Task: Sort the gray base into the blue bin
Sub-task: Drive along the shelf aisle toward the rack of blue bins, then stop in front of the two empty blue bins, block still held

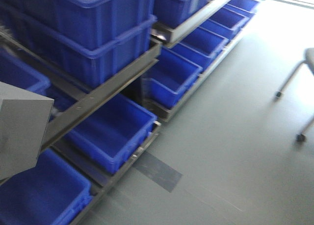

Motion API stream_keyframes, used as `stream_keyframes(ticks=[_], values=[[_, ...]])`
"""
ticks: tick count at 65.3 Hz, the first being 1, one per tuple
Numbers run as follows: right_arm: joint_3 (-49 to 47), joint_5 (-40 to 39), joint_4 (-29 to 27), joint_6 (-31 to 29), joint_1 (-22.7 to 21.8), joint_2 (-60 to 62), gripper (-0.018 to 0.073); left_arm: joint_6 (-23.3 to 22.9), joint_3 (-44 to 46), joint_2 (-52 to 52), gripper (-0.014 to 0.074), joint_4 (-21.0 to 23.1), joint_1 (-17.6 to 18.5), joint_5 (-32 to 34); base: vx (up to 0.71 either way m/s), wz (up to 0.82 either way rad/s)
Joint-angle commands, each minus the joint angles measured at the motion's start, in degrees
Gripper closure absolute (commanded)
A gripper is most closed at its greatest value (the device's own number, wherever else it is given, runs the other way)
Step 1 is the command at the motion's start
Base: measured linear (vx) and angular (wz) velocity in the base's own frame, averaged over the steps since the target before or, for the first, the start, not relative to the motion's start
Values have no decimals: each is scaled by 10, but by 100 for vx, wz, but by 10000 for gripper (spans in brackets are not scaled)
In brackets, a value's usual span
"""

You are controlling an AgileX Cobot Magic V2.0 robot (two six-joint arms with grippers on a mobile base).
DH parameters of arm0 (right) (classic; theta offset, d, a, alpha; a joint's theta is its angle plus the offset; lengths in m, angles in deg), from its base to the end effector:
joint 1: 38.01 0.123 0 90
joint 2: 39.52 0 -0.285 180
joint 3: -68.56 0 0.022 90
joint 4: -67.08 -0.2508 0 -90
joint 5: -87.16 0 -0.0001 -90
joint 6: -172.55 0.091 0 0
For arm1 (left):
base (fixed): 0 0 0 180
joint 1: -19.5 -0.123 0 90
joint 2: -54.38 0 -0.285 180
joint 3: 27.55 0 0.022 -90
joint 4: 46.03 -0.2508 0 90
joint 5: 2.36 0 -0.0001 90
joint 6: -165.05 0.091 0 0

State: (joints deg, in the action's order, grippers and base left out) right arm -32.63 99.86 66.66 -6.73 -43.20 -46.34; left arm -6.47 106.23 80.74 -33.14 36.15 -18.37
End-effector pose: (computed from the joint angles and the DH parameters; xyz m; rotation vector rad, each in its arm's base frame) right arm 0.0552 -0.0049 0.1846 0.0934 1.7139 -0.0512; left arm 0.0637 -0.0249 0.3484 0.2204 1.5331 -0.3322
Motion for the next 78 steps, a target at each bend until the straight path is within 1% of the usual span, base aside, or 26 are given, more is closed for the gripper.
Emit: stream_keyframes(ticks=[1, 50, 78], values=[[1, -42, 4, -7, 0, 1, 564, -4, 17, 5, 559, 12, 3, 61, 20, 67], [1, -42, 4, -7, 0, 1, 564, -4, 17, 5, 559, 12, 3, 61, 18, 70], [1, -43, 4, -7, 0, 1, 564, -4, 17, 5, 559, 12, 3, 61, 13, 51]])
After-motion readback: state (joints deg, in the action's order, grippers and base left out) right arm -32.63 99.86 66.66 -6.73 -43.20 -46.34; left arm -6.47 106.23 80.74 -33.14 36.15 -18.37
